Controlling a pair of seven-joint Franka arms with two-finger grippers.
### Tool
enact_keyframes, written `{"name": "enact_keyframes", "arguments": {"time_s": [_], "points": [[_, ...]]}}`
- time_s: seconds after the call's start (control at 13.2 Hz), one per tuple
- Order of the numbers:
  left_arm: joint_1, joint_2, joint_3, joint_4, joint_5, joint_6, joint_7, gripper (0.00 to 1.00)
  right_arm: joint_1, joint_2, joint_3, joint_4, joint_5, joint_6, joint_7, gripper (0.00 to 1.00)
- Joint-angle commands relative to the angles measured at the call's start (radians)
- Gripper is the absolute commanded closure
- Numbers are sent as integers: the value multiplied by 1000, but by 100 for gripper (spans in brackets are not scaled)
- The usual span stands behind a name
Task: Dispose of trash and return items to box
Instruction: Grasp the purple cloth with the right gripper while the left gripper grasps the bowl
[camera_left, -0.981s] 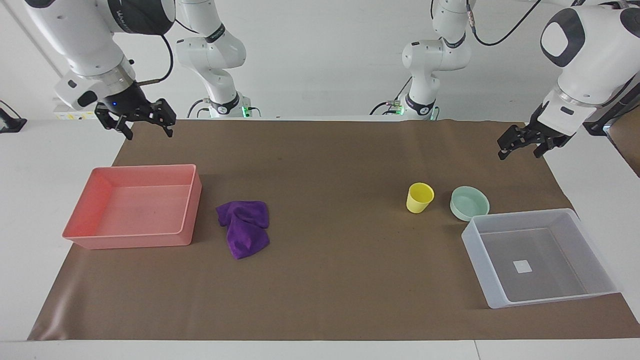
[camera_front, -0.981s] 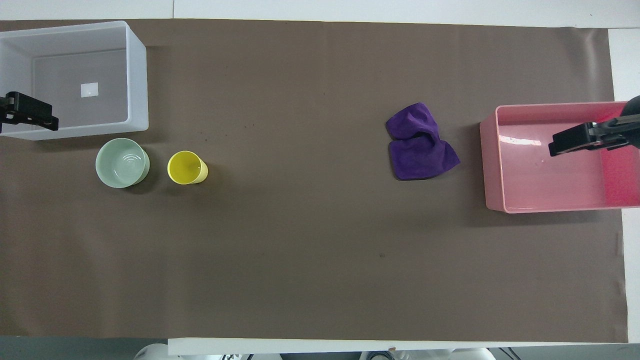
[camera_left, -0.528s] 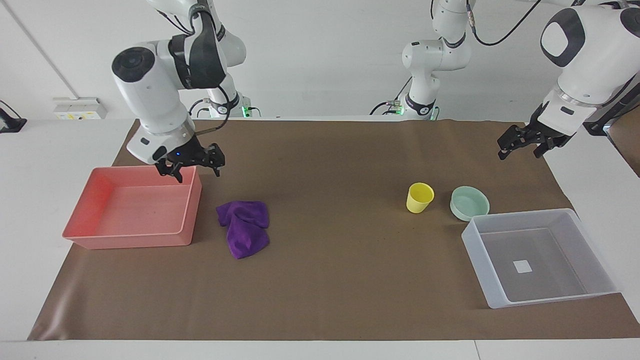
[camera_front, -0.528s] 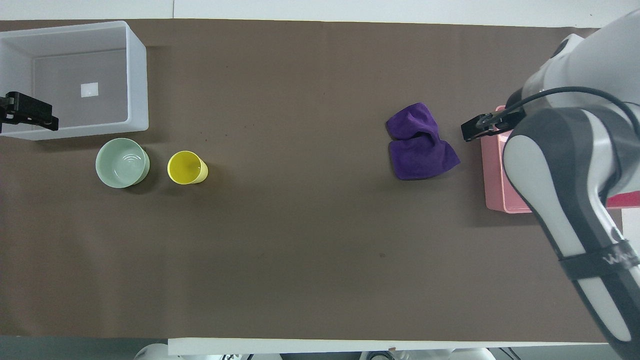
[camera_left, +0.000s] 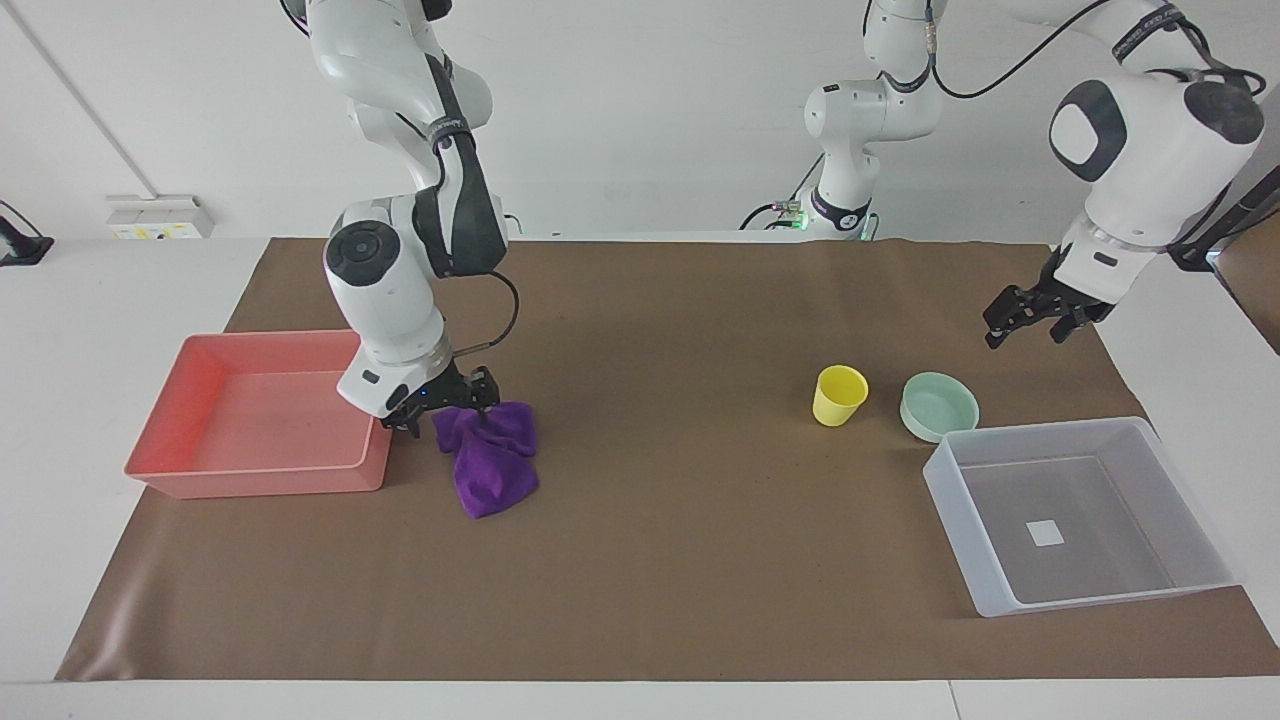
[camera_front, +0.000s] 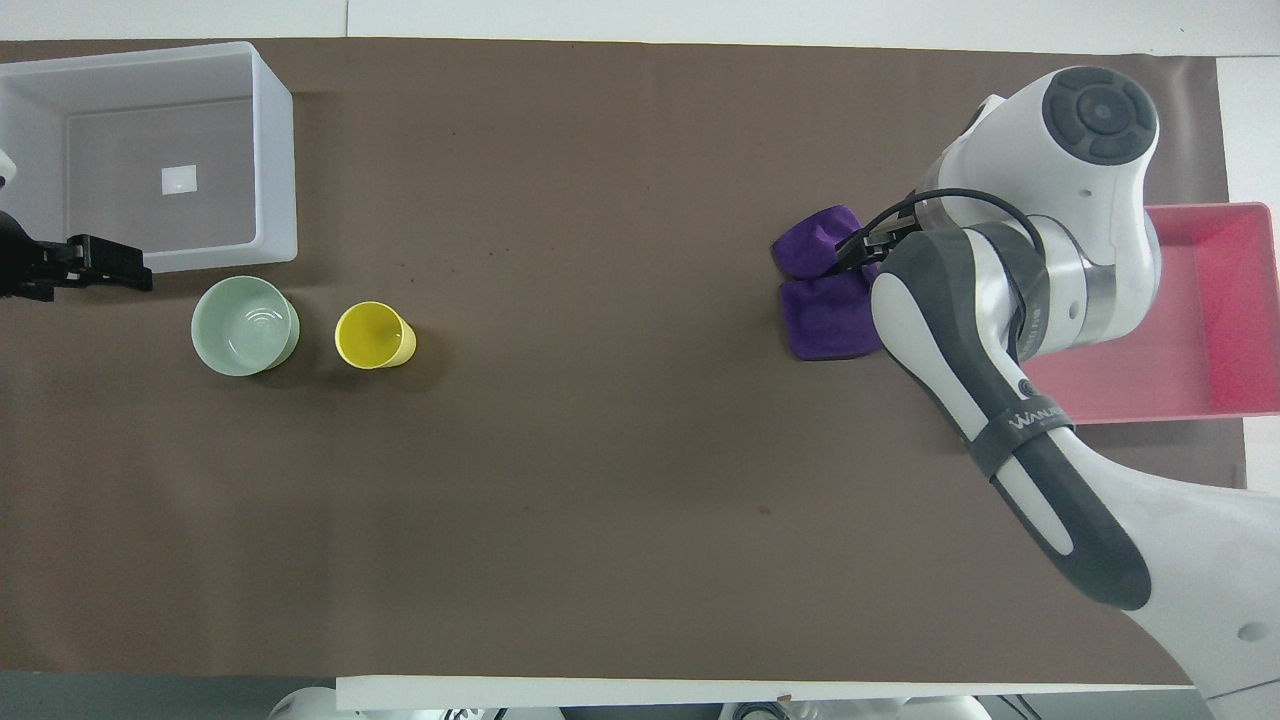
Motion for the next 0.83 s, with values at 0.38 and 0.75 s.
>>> {"name": "enact_keyframes", "arguments": {"time_s": [0.38,0.75], "points": [[-6,61,-8,-296,1,421,-69,12,25,73,0,-59,14,158,0,62],[-6,113,-7,-301,1,474,-85,100,42,65,0,-48,11,116,12,100]]}}
